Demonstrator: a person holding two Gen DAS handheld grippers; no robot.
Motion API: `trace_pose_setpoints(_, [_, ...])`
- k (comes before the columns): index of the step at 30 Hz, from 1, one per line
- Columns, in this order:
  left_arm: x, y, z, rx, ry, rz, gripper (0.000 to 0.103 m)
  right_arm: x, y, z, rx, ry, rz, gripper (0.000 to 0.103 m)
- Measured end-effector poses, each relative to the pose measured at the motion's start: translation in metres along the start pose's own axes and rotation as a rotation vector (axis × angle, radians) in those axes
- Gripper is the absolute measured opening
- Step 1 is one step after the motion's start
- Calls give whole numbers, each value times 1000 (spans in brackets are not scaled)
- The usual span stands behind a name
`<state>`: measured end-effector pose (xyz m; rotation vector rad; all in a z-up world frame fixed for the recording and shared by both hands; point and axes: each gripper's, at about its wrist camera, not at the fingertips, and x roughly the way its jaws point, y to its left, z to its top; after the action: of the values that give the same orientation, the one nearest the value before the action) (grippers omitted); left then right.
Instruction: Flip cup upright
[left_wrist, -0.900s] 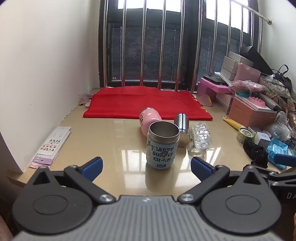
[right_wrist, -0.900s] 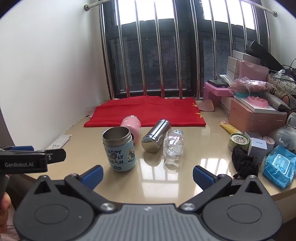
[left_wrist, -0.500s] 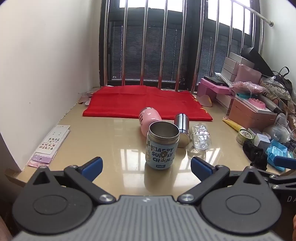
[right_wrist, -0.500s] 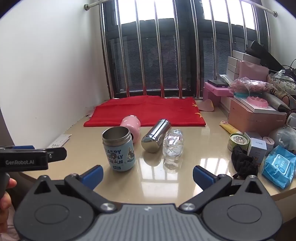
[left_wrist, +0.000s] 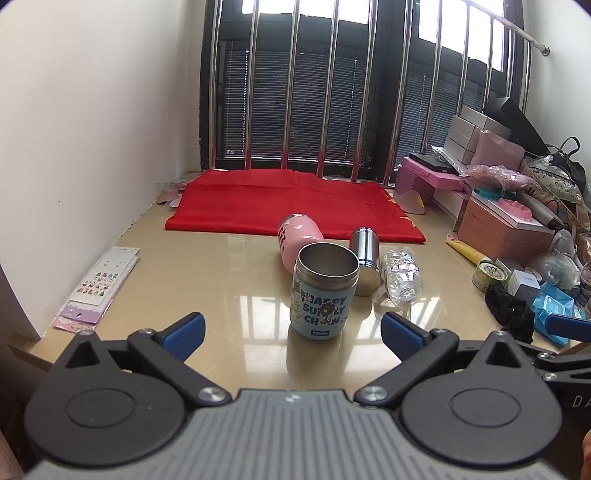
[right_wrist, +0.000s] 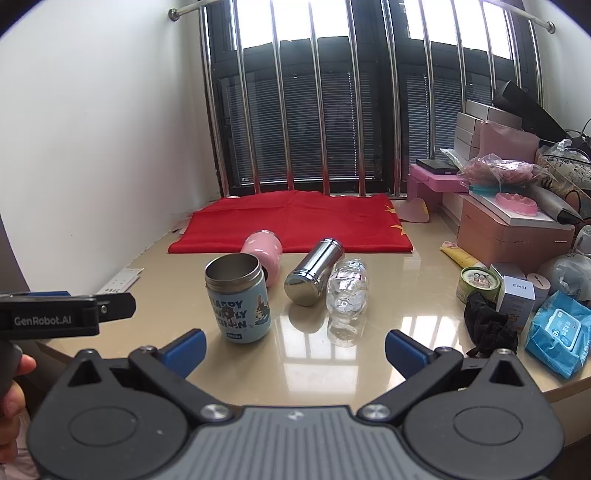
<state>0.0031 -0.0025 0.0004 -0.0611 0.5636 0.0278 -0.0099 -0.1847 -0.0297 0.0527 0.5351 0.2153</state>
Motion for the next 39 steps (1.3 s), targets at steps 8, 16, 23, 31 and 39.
trace_pose_setpoints(8, [1, 1, 1, -3, -3, -3, 103, 1, 0, 1, 0, -2, 1, 103])
trace_pose_setpoints(16, [1, 1, 1, -5, -3, -5, 103, 1, 0, 2, 0, -2, 3, 103])
trace_pose_setpoints(23, [1, 2, 1, -5, -3, -6, 103, 1, 0, 2, -2, -3, 1, 103])
trace_pose_setpoints(31, [1, 1, 1, -2, -6, -5, 103, 1, -1, 3, -2, -3, 1, 103])
trace_pose_setpoints(39, [0, 3, 3, -3, -7, -6, 103, 0, -3, 3, -2, -6, 1, 103])
